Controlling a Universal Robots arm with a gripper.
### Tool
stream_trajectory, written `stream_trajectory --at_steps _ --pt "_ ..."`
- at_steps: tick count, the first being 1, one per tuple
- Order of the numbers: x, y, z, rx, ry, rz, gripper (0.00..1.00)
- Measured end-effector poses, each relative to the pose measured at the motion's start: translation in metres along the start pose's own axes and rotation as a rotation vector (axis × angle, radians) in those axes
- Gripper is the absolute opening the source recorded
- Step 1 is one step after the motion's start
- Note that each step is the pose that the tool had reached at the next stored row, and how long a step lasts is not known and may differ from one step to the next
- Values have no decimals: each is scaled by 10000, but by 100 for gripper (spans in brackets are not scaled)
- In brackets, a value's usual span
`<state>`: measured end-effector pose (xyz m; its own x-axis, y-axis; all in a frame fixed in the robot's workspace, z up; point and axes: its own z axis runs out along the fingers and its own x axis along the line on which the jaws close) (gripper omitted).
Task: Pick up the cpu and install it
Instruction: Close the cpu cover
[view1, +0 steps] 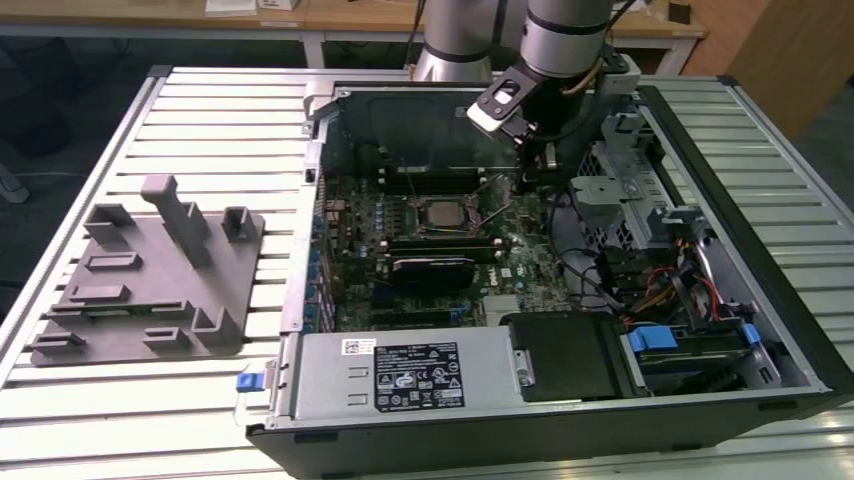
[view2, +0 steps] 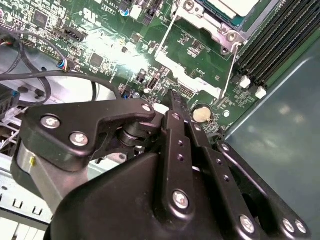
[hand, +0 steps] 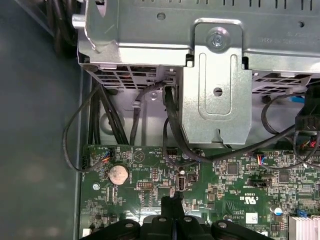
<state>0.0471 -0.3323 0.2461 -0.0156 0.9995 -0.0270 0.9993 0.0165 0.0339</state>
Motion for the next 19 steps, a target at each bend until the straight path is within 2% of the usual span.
stream_trajectory --at_steps 2,4,6,11,12,13,14,15,19 --pt "0 2 4 29 5 -3 11" --pt "0 4 8 145 4 -4 11" --pt "0 8 12 303 7 -9 11" --pt "0 8 12 328 7 -9 11" --pt "0 9 12 328 39 -8 11" --pt "0 9 15 324 258 -5 11" --pt "0 8 15 323 351 -3 11" --pt "-1 8 16 322 401 -2 11" --pt "0 4 28 322 407 -1 11"
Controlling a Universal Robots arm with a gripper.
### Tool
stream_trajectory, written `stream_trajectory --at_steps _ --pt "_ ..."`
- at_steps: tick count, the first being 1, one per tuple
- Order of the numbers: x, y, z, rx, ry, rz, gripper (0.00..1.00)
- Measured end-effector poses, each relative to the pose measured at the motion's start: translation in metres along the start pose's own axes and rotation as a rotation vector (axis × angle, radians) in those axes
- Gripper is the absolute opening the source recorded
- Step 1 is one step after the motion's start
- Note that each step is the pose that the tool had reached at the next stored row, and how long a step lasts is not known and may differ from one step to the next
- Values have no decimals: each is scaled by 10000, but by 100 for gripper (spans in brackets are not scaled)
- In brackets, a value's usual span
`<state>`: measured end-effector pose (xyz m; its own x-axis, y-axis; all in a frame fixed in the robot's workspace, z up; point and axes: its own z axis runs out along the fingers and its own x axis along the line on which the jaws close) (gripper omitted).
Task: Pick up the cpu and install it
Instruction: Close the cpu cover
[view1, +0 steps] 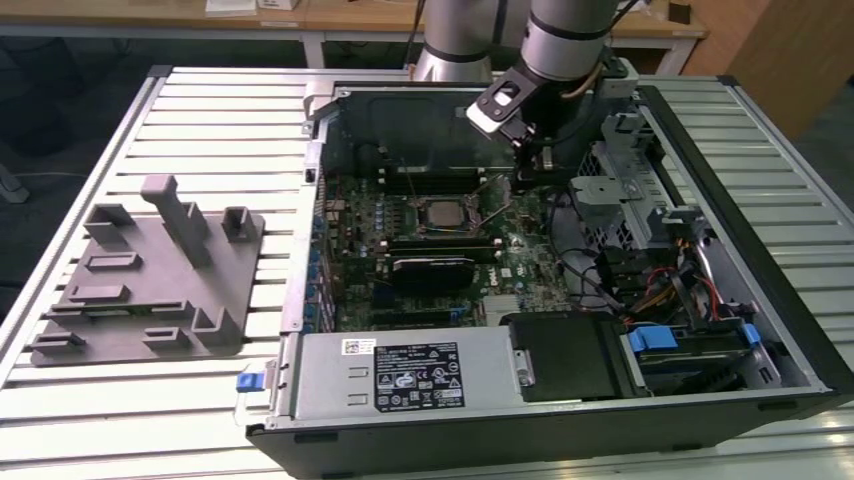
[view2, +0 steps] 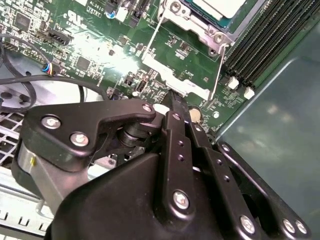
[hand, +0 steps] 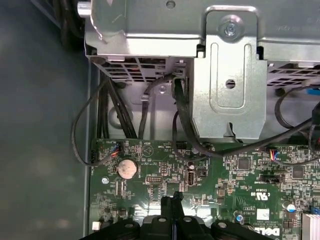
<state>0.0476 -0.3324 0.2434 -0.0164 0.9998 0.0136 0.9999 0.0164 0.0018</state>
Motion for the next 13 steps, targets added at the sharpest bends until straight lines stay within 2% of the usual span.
stream_trajectory --at_steps 13 --pt "3 -206 13 -5 3 13 11"
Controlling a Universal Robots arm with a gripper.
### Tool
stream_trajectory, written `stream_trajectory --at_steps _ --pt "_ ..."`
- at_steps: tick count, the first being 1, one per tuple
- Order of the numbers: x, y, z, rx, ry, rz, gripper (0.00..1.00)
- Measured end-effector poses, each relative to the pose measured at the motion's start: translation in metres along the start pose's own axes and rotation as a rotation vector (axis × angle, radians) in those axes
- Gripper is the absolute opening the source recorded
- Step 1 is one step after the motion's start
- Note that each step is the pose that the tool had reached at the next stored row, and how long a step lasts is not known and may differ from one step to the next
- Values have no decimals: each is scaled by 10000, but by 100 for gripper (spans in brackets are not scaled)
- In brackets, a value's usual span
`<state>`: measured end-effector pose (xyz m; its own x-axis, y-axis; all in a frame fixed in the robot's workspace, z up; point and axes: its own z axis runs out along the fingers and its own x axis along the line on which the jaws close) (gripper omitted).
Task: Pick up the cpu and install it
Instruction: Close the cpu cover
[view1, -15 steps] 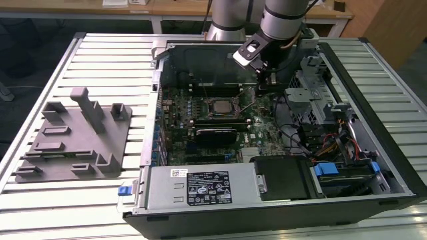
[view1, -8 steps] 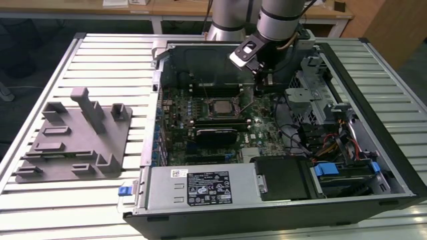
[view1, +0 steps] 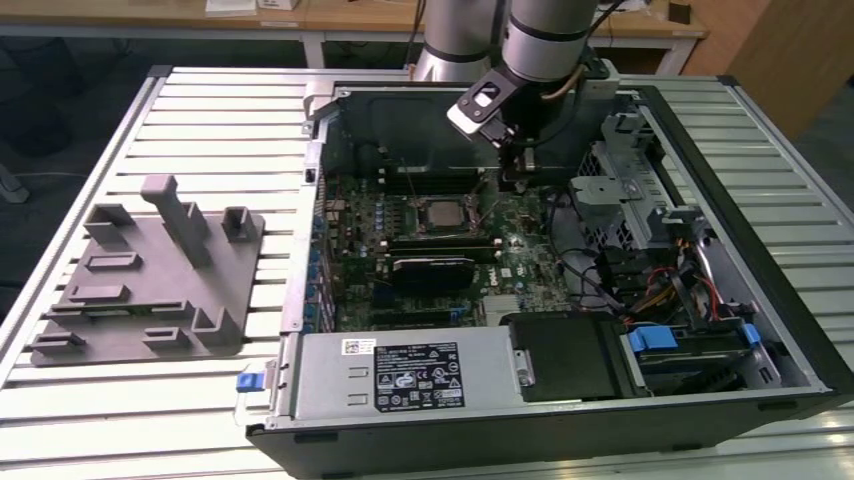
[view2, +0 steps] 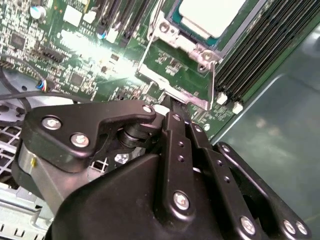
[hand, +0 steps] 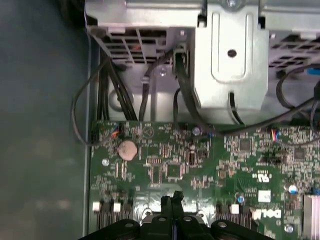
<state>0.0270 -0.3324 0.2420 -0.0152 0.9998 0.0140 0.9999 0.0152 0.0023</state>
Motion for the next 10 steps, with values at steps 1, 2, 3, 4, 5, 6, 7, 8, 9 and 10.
stream_trajectory --at_steps 1,2,3,4,5,6,7,8,9,10 --pt "0 -25 0 -3 -1 5 11" --pt "0 -50 1 -6 0 8 11" --pt "1 -75 1 -8 0 10 11" --pt "1 -101 1 -11 0 13 11" --pt "2 -129 2 -13 0 19 11" --pt "2 -151 3 -15 0 23 11" --pt "2 -166 4 -16 0 26 11" --pt "2 -177 4 -15 -2 29 11" --pt "2 -183 5 -15 -3 31 11" --pt "3 -185 6 -15 -3 33 11"
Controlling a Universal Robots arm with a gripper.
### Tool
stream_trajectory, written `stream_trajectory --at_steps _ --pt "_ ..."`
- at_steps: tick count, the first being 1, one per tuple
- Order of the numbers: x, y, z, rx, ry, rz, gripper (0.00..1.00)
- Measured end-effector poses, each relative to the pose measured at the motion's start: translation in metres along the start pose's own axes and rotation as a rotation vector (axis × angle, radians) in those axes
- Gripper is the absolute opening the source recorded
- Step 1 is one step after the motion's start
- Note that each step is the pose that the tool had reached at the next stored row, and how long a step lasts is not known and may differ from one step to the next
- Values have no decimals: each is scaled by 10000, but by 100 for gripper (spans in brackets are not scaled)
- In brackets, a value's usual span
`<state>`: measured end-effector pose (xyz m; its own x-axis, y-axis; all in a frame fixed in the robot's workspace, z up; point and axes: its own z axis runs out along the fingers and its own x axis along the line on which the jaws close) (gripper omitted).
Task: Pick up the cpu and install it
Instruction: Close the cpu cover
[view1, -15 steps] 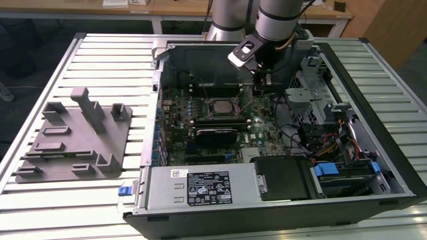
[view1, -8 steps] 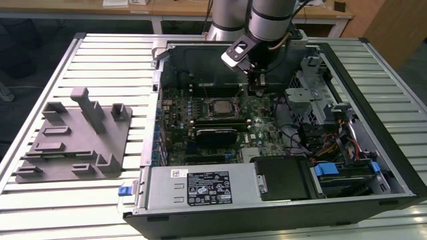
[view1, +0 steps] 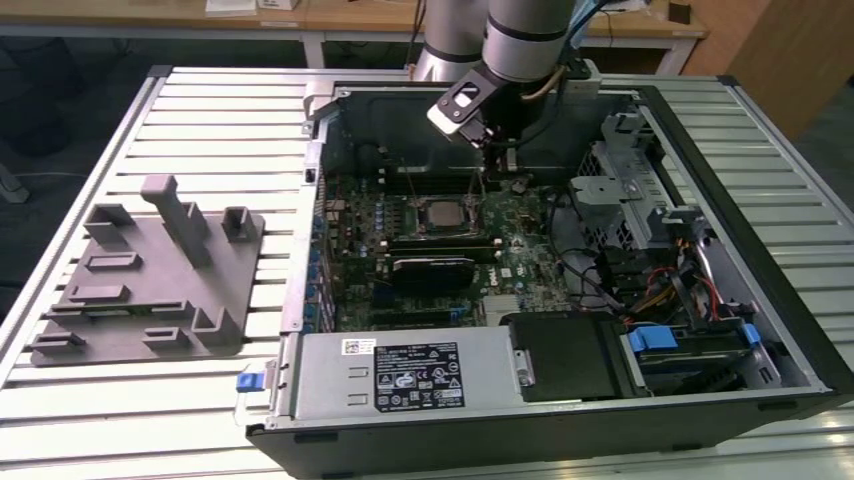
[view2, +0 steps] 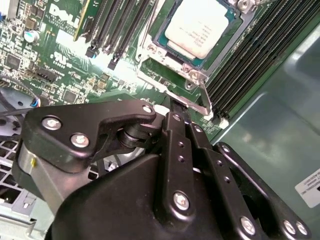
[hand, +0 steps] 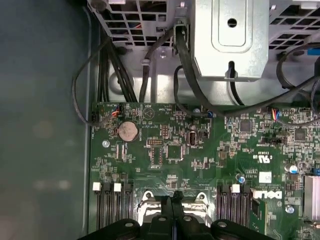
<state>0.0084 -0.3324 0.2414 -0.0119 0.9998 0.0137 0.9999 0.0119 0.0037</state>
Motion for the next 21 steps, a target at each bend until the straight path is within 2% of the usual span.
stream_trajectory --at_steps 14,21 --pt "0 -40 46 -1 2 10 11" --pt "0 -109 73 -2 2 19 11"
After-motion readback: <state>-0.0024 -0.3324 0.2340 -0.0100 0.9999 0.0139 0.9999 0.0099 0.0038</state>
